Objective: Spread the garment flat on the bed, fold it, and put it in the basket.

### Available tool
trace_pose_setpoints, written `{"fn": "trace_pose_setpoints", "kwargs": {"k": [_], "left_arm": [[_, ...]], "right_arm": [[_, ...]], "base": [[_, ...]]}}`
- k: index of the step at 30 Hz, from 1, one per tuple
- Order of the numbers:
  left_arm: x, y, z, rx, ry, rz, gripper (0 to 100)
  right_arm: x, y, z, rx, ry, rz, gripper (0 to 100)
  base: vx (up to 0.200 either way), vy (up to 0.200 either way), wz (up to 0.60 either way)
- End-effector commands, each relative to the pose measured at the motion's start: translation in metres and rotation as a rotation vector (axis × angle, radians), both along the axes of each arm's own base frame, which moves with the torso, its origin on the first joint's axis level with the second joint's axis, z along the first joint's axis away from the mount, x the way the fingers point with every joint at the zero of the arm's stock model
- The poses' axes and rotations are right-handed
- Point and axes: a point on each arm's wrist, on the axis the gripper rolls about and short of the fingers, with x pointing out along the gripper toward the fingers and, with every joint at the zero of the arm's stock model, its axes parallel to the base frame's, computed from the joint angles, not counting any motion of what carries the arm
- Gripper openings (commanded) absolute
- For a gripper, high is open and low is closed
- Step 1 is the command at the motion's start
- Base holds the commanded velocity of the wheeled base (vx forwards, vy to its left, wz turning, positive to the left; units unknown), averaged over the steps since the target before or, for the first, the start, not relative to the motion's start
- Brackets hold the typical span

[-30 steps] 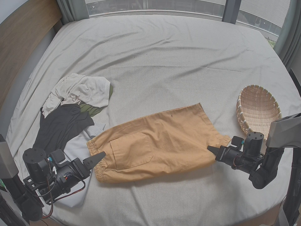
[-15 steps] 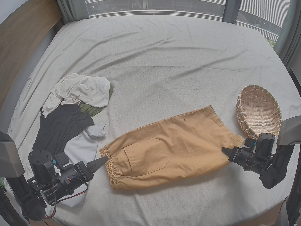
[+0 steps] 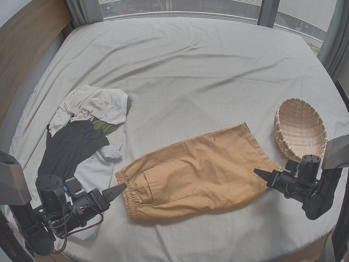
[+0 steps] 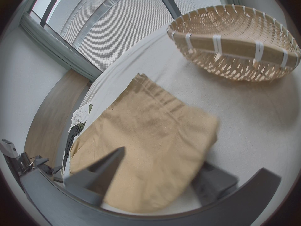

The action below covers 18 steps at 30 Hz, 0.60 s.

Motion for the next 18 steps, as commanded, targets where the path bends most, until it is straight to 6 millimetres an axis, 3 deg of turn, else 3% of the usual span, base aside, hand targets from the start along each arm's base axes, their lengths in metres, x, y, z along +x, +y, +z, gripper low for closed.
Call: {"fn": "trace_pose_setpoints", "kwargs": {"k": [1,3,4,9,18], "left_arm": [[0.000,0.000,-0.001,0.001,0.003,-0.002,100],[0.000,0.000,-0.001,0.001,0.005,-0.002,100],[0.000,-0.001,0.000,-0.002,0.001,-0.003,100],[0.001,-0.001,-0.003,0.002,0.013,-0.004,100],[0.004,-0.002,-0.012,0.016,0.047,-0.004,100]], "right_arm": [[-0.010,-0.009,0.035,0.014,-0.112,-0.034,100],[-0.011,-0.010,0.038,0.015,-0.121,-0.036,100],[-0.016,-0.011,0.050,0.021,-0.164,-0.035,100],[-0.030,-0.009,0.076,0.032,-0.257,-0.021,100],[-0.041,-0.004,0.097,0.051,-0.341,0.040,100]], "base": [[0.000,0.000,0.00],[0.000,0.000,0.00],[0.000,0.000,0.00],[0.000,0.000,0.00],[0.000,0.000,0.00]]}}
